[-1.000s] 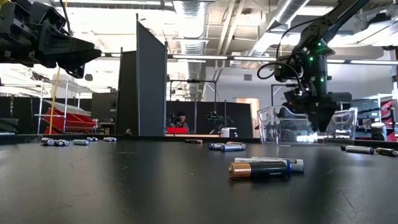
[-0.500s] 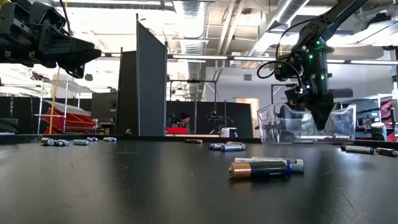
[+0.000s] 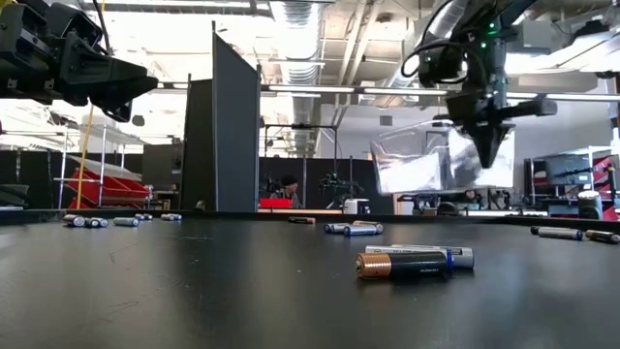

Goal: Sort batteries
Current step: Adjust the right transparent bin

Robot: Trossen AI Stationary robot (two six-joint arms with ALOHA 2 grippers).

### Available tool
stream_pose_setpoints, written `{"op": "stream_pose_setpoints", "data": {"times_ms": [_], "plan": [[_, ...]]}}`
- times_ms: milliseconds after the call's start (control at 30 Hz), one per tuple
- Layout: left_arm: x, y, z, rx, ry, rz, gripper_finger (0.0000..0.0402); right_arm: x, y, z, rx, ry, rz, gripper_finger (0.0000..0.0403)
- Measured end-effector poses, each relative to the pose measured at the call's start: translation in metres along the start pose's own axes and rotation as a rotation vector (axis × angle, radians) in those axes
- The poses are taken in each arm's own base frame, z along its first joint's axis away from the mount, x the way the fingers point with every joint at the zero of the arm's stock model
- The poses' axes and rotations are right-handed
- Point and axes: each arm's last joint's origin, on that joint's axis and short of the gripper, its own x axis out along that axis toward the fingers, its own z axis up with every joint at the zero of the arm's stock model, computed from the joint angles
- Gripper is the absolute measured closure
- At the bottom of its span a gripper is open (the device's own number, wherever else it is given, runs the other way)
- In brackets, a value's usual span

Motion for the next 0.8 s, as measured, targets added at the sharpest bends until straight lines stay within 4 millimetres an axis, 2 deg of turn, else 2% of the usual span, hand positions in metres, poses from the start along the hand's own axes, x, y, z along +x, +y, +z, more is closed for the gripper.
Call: {"op": "stream_pose_setpoints", "data": {"times_ms": [133,400,600,800], "plan": [[0.000,0.000,0.000,0.000,0.000,0.000,0.0290,-0.002,0.006,0.011,-0.201,0.000,0.007,0.0401],[0.000,0.000,0.000,0.000,0.000,0.000,0.0290,-0.005,0.009,0.024,-0.456,0.098,-0.052,0.0400],[0.000,0.000,0.000,0.000,0.000,0.000,0.0290,0.011,0.002,0.031,-0.532,0.187,-0.006,0.0399],[0.000,0.000,0.000,0.000,0.000,0.000,0.0290,0.028,-0.007,0.042,-0.551,0.188,0.021,0.0398]]}}
